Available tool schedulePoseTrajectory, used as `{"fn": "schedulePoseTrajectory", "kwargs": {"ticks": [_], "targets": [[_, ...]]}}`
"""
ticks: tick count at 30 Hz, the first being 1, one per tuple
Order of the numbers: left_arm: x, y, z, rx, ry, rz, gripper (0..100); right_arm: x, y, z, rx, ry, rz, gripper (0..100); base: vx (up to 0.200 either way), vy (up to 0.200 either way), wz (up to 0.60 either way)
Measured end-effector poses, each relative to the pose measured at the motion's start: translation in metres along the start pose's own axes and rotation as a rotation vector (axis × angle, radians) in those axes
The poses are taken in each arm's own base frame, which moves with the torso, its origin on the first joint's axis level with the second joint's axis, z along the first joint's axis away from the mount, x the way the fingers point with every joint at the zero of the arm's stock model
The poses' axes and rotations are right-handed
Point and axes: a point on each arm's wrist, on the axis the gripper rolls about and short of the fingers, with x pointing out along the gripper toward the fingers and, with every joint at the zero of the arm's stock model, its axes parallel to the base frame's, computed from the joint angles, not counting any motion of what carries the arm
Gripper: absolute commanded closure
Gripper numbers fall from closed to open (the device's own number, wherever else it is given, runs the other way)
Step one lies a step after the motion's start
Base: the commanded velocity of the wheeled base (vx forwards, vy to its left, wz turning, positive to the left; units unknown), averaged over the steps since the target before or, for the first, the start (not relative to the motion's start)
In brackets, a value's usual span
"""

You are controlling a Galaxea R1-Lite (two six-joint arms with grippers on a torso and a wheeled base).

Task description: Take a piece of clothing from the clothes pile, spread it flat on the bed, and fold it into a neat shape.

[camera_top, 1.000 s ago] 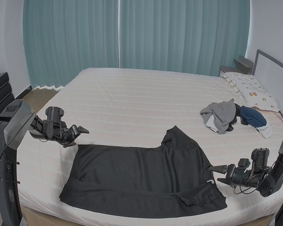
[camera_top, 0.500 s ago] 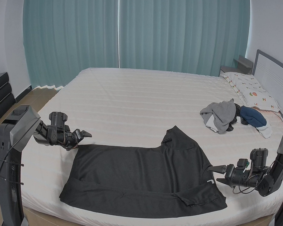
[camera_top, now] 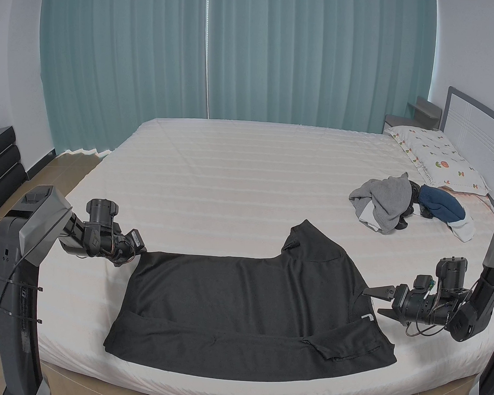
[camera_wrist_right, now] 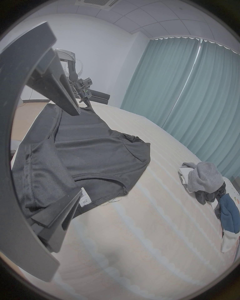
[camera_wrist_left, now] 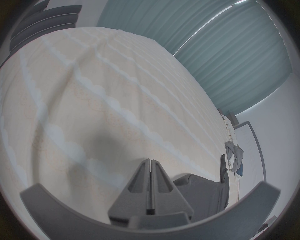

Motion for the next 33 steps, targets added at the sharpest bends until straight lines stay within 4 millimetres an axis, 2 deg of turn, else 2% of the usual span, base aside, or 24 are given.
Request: {"fn": "schedulePoseTrajectory", "kwargs": {"ticks": [8, 16, 24, 33], "targets": [[-0.015, -0.001, 0.005, -0.062, -0.031, 0.018, 100, 0.013, 0.003, 0.015, -0.023, -0.067, -0.035, 0, 0.000, 0.000, 0.00], [-0.024, -0.007, 0.012, -0.082, -0.075, 0.004, 100, 0.040, 0.016, 0.039, -0.043, -0.077, -0.045, 0, 0.000, 0.000, 0.00], [-0.026, -0.010, 0.013, -0.086, -0.084, 0.007, 100, 0.081, 0.036, 0.076, -0.097, -0.111, -0.043, 0, 0.000, 0.000, 0.00], [-0.026, -0.006, 0.010, -0.092, -0.076, 0.017, 100, 0.135, 0.032, 0.097, -0.239, -0.130, -0.107, 0, 0.000, 0.000, 0.00]]}}
